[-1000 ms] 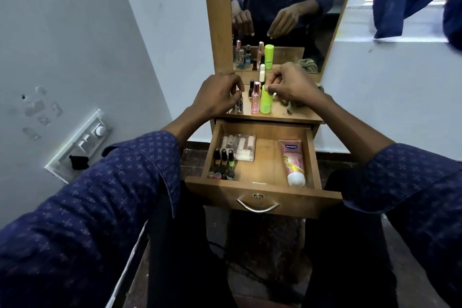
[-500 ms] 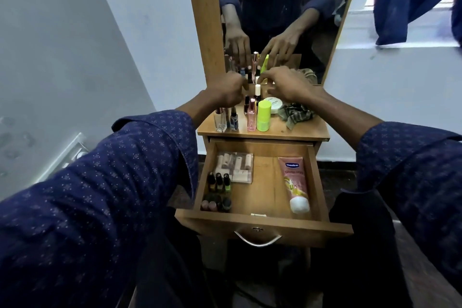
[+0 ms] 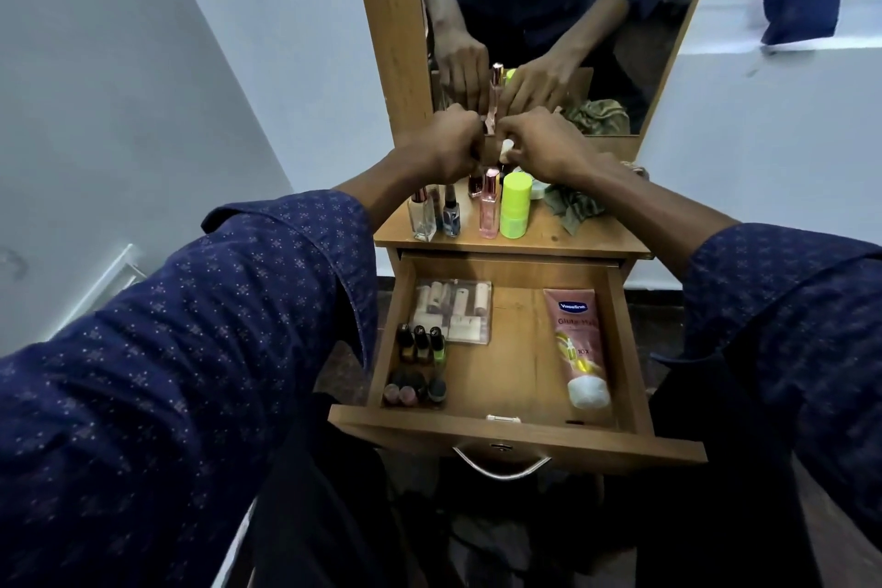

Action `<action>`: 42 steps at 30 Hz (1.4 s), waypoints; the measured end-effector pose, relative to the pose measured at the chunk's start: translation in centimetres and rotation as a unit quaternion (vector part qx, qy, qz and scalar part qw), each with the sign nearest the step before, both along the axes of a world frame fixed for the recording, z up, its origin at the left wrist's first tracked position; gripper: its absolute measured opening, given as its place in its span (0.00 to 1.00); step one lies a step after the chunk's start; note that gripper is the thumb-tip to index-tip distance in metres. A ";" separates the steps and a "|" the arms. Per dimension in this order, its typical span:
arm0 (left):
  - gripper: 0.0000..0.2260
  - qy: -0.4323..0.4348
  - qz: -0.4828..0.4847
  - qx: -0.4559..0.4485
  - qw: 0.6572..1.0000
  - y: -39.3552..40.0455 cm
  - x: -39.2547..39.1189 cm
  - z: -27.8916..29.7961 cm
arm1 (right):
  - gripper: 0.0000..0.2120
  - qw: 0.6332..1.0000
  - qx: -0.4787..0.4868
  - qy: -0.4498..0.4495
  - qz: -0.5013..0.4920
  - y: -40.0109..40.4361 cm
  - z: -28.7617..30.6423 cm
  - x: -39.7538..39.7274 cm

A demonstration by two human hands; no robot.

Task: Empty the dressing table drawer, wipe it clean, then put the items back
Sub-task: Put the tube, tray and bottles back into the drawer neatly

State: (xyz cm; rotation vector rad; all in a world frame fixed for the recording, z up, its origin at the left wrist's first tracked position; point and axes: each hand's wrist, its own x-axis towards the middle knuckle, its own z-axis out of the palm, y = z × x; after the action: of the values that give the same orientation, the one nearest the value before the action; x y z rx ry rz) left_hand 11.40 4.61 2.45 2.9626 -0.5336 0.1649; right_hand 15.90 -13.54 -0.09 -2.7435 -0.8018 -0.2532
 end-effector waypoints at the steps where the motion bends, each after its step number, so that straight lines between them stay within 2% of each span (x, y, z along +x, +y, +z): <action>1: 0.05 -0.003 0.002 -0.010 1.000 0.0 -0.1 0.3 | 0.05 1.000 0.013 -0.001 0.001 0.0 -0.1 0.0; 5: 0.03 -0.036 0.007 -0.028 0.999 0.6 -0.6 1.6 | 0.05 0.994 0.101 -0.012 -0.027 -0.6 0.4 -0.8; 11: 0.07 -0.112 0.015 -0.093 0.989 0.6 -2.8 3.7 | 0.05 0.976 0.212 -0.039 -0.046 -1.7 2.6 -3.5; 17: 0.06 -0.165 -0.013 -0.135 0.977 -1.0 -6.0 4.7 | 0.08 0.959 0.263 -0.069 -0.074 -3.4 4.5 -7.0; 24: 0.03 -0.171 -0.070 -0.158 0.970 -2.9 -9.8 3.1 | 0.08 0.955 0.277 -0.081 -0.073 -5.3 3.4 -12.0; 30: 0.03 -0.114 -0.082 -0.198 0.970 -3.0 -13.7 -0.5 | 0.10 0.952 0.292 -0.039 -0.084 -5.6 0.1 -16.7; 38: 0.05 0.032 -0.031 -0.247 0.968 0.6 -19.4 -6.3 | 0.10 0.944 0.307 0.066 -0.096 -2.7 -6.4 -22.0; 42: 0.05 0.058 0.016 -0.263 0.963 3.1 -21.3 -8.1 | 0.10 0.942 0.298 0.116 -0.106 -0.4 -8.3 -23.8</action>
State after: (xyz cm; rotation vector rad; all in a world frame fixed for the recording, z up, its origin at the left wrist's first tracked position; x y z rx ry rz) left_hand -9.93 7.71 -5.60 2.4432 -0.3568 0.1120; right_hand -7.95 -13.99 -8.42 -2.2207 -0.2965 -0.1716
